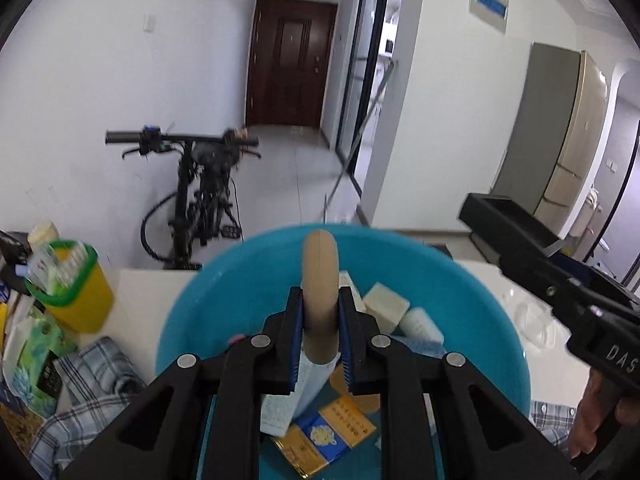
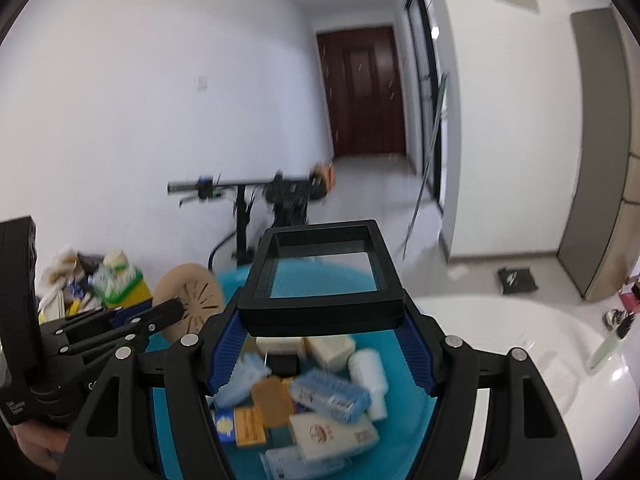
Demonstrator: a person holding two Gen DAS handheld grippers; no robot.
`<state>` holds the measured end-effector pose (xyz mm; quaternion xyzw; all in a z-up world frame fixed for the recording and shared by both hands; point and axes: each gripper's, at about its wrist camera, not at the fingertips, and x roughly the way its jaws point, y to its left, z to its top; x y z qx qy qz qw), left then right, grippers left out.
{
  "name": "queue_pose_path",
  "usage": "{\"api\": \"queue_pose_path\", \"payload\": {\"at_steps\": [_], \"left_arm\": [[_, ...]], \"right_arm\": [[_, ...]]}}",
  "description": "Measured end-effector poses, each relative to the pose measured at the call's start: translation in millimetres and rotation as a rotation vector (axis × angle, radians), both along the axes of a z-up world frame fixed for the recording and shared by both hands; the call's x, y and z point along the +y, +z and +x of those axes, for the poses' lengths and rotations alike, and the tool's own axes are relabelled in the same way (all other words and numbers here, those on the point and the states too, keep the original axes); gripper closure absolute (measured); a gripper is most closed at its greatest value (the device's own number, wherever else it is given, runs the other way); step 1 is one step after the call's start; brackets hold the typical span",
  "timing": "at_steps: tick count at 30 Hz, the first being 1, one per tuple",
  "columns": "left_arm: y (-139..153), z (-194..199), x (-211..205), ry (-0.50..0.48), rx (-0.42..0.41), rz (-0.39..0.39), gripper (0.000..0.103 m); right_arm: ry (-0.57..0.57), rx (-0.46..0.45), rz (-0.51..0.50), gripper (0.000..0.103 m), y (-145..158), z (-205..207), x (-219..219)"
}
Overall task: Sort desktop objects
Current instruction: 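Lower both held items into the basin and open both tools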
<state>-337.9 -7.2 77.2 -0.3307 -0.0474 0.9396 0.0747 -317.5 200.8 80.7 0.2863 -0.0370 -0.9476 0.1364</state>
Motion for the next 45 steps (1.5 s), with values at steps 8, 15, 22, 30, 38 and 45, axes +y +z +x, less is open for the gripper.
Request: {"api": "queue_pose_path", "payload": {"at_steps": [8,15,22,30,38,45], "left_arm": [[-18,-6,8,-0.018,-0.04,0.01,0.085],[-17,-4,11,-0.025,-0.031,0.011,0.085],[-1,0,5,0.012,0.069,-0.02,0.03],[7,-2,-12,0.088,0.09,-0.043,0.023],[6,-2,-13,0.092,0.076,-0.04,0.016],[5,-2,-17,0.115,0.065,-0.032,0.016]], "right_arm": [[0.018,-0.047,0.0,0.035,-9,-9,3],[0.013,-0.034,-0.01,0.035,-7,-8,4],[0.009,-0.033,-0.013,0.035,-7,-10,3],[0.008,-0.04,-0.012,0.035,-10,-13,2],[0.021,-0.051,-0.001,0.035,-13,-14,0],[0.033,-0.079,0.013,0.035,-22,-19,-7]]}}
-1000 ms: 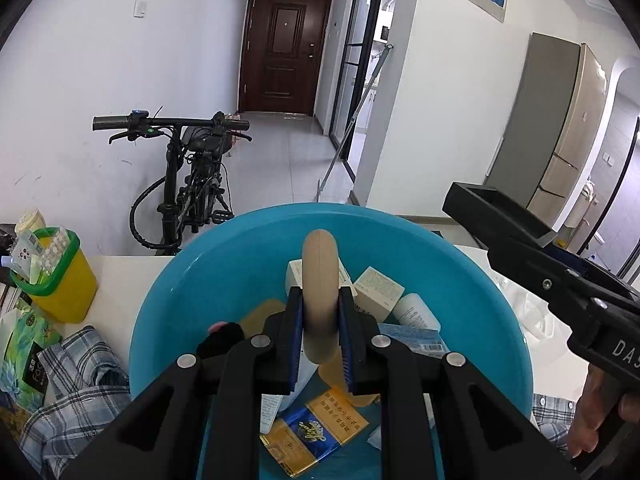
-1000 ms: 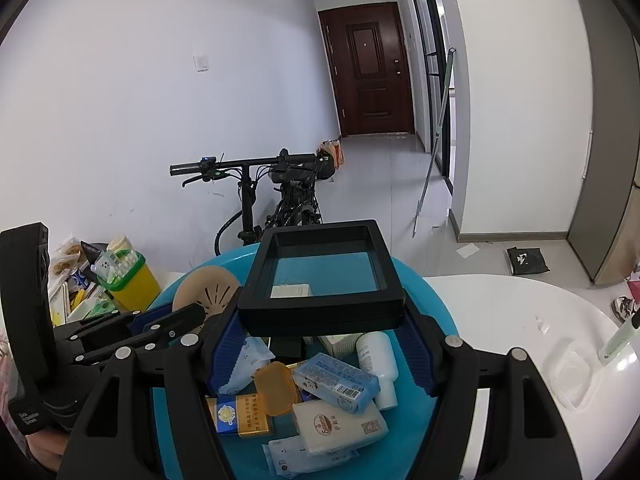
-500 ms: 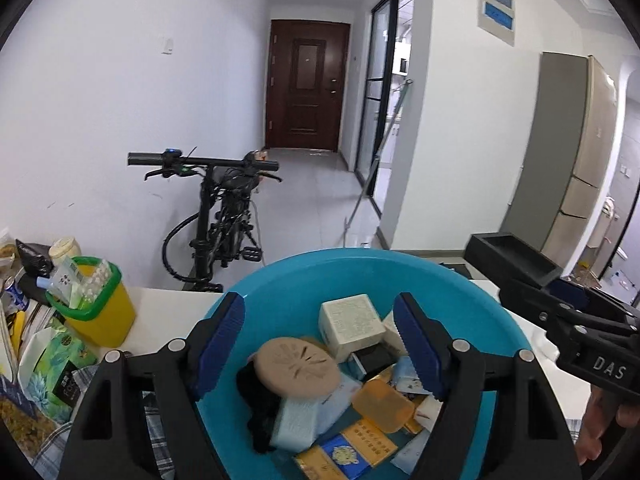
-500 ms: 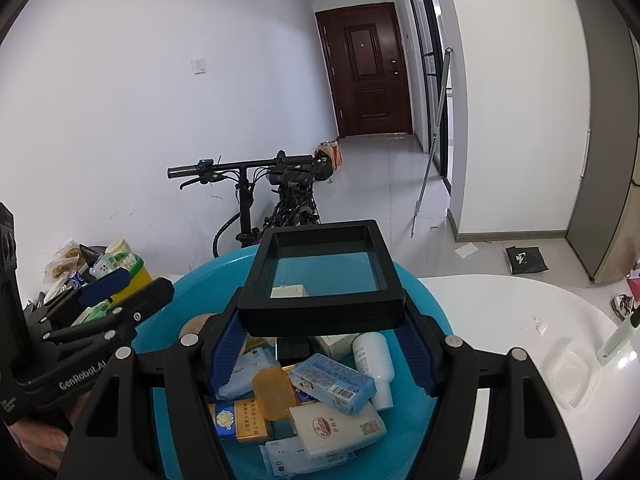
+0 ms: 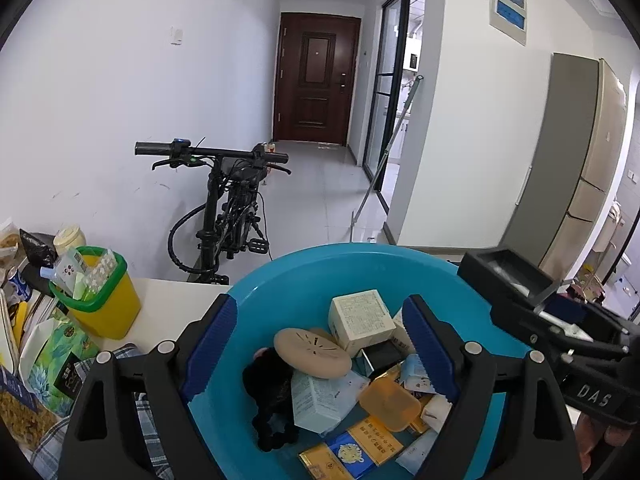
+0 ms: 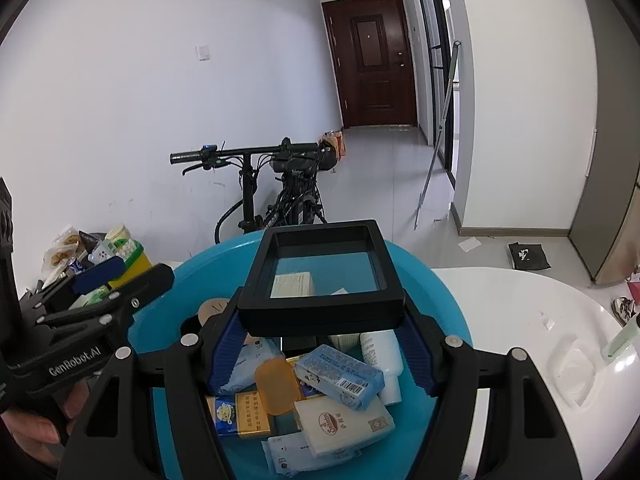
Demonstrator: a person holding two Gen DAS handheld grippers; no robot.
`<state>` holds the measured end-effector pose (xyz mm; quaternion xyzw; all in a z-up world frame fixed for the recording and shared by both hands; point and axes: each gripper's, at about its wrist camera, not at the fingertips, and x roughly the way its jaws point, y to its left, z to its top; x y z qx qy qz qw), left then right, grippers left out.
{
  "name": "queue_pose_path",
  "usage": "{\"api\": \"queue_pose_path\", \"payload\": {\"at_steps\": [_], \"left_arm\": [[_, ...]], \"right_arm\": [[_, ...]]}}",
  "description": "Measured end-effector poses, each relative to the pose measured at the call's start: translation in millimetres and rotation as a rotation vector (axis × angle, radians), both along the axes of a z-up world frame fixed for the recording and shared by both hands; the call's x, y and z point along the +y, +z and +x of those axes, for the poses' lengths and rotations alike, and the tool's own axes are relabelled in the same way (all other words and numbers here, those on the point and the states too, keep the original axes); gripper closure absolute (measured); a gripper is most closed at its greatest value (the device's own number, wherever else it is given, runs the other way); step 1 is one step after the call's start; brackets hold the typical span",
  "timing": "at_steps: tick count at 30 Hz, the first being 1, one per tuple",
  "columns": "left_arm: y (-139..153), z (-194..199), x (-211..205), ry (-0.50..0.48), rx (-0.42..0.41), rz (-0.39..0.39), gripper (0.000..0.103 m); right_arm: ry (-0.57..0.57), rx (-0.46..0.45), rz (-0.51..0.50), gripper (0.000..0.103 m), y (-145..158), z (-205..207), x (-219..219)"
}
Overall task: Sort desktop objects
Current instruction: 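Lower both held items into the basin and open both tools, then withdraw both open tools up and back from the basin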
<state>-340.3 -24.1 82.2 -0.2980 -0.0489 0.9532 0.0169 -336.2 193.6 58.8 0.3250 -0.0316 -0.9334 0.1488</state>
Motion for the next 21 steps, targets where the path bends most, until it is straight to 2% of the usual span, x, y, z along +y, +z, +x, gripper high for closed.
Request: {"api": "queue_pose_path", "payload": {"at_steps": [5,9,13,21], "left_arm": [[0,-1,-4,0.013,-0.007,0.01,0.016],[0,0,-4,0.006,-0.005,0.009,0.016],[1,0,-6,0.012,-0.003,0.014,0.016],[2,0,-7,0.013,-0.002,0.015,0.016]], "right_arm": [[0.006,-0.049,-0.002,0.035,-11,-8,-2],[0.005,-0.083,0.034,0.033,-18,-11,-7],[-0.008,-0.08,0.027,0.013,-17,-10,-4],[-0.03,-0.05,0.012,0.013,-7,-5,7]]}}
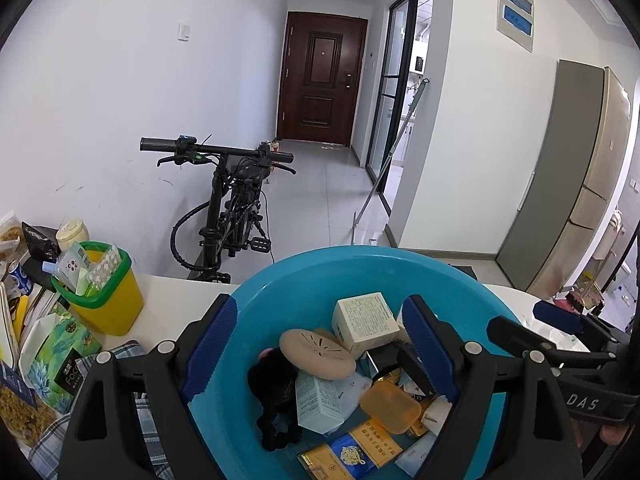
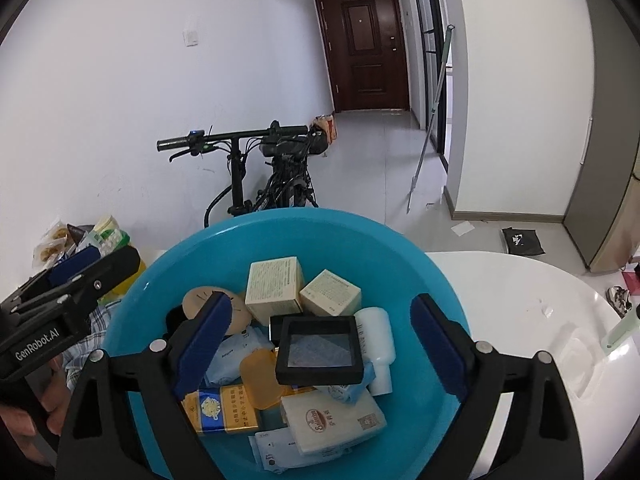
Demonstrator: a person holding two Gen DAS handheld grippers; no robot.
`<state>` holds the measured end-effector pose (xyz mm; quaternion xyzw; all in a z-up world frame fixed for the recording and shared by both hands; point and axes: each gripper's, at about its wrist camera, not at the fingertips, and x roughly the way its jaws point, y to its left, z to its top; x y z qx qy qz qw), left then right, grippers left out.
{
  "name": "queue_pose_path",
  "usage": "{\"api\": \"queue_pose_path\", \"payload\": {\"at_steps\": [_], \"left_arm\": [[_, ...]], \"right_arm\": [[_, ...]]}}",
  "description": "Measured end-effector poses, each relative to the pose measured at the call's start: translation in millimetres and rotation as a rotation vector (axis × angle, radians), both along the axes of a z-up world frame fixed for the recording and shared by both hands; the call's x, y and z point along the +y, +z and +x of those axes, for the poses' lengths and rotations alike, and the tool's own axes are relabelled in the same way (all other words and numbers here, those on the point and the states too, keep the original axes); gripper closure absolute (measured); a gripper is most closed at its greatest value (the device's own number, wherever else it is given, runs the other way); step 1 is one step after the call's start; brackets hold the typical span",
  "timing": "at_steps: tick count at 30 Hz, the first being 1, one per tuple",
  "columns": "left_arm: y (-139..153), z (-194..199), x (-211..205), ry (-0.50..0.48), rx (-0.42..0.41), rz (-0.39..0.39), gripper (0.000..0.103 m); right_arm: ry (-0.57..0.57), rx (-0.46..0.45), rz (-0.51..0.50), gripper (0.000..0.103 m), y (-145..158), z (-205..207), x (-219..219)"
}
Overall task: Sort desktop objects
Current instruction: 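Withdraw both open tools up and back from the basin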
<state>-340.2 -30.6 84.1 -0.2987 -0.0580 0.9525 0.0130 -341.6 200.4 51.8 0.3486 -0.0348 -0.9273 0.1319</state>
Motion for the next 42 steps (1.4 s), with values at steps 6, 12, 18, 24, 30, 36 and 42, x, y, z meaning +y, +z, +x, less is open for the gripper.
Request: {"api": "queue_pose_path", "payload": {"at_steps": [6,12,18,24,30,36,42], "left_arm": [[3,1,-1,0.0,0.013,0.009,0.016],[16,13,5,-0.002,0.108,-0.025,0.011],[32,31,1,-0.009,0.218,-0.022,0.0],[44,41,0,0.0,0.262,-0.035,0.0],[48,52,4,-0.015,0.269,-0.061,0.0],[60,78,7,-0.027,0.287,-0.07,0.0],[76,108,5,-0.044,0.302,-0.027,0.0]], "right_arm": [[-0.014,-0.003,-0.015,0.013,0,-3,5],[-0.015,0.112,-0.059,0.005,15,9,6],[0.002,0.326,-0.056,0.0,41,36,9],[-0.01,0.382,-0.016,0.0,54,42,10],[-0.032,0.386,-0.035,0.0,62,50,17],[-0.038,0.389,-0.008,0.0,70,70,17],[-0.038,0.397,-0.015,0.0,80,95,20]]}}
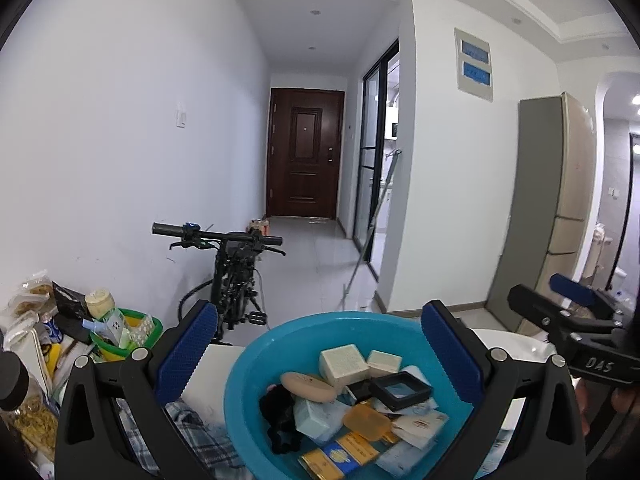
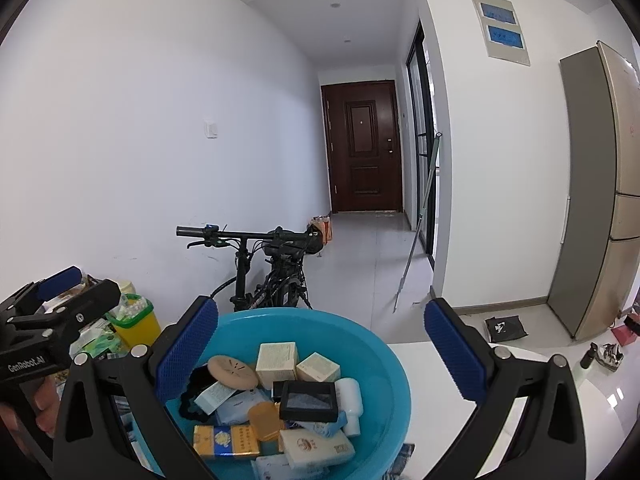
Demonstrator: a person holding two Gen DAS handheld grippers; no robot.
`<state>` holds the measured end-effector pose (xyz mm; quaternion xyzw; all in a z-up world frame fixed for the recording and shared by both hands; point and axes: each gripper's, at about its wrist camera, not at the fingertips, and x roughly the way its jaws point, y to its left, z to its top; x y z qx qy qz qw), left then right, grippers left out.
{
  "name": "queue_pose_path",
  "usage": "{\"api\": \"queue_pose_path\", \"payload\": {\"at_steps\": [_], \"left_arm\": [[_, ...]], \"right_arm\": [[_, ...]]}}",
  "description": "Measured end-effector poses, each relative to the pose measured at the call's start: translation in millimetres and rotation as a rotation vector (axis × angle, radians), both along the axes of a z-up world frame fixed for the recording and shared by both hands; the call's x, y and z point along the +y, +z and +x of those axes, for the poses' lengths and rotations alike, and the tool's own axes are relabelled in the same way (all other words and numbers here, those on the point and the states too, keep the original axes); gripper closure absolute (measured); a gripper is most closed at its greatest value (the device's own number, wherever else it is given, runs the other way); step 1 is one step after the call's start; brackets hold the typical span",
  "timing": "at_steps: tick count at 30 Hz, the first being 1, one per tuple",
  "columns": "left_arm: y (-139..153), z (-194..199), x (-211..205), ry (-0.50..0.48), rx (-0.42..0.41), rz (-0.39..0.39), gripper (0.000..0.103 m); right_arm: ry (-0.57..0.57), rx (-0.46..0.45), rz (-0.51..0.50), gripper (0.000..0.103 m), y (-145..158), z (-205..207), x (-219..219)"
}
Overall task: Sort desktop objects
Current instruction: 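Withdraw both open tools up and back from the basin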
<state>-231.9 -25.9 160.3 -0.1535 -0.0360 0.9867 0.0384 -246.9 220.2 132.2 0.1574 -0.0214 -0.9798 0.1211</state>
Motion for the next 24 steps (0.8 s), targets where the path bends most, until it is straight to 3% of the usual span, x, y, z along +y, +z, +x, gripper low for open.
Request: {"api": "queue_pose_path", "payload": {"at_steps": [15,24], "left_arm": [[34,92,5,-0.024,0.079,0.002,0.0],[40,146,9,-0.029,0.1,0.002,0.0]], "right_arm": [[0.024,0.046,0.02,0.0,30,76,0],[0.051,0.063,0.002,0.0,34,127,3]]}}
